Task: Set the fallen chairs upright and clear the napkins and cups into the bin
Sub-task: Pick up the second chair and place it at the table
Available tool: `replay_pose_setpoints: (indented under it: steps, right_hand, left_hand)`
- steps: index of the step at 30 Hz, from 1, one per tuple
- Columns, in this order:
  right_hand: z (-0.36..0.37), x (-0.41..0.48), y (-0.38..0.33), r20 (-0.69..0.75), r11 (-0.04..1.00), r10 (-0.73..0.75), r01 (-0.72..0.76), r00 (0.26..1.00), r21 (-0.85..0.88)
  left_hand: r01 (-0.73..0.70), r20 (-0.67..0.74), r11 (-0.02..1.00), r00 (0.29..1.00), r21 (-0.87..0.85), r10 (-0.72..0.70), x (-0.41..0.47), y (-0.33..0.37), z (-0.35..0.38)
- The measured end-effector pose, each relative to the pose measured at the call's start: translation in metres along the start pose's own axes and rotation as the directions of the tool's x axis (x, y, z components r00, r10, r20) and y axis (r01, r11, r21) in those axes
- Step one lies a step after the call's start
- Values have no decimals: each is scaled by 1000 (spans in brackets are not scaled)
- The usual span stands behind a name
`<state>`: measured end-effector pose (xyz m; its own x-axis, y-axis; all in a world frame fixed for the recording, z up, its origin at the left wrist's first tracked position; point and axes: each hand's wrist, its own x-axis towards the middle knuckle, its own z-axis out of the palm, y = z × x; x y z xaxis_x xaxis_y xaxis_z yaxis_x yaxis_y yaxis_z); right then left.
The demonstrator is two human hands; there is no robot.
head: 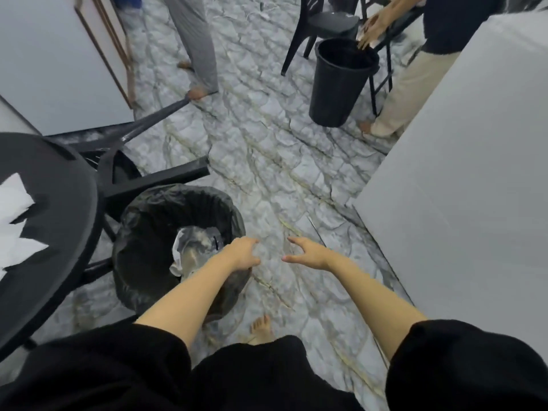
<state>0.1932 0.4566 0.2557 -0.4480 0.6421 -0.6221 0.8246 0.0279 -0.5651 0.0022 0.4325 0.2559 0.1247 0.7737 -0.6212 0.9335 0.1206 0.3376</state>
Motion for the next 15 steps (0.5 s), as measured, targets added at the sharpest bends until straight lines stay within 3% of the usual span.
replay_pose_setpoints:
  steps: [9,15]
  right_hand:
    - [-155,127,5,92,998,-32,36,995,-43]
    - [-278,231,8,173,984,-104,126,980,-126]
  left_hand:
    - [50,-33,994,998,-100,-54,135,30,-119]
    - [153,-110,953,976,-262,-187,235,37,-199]
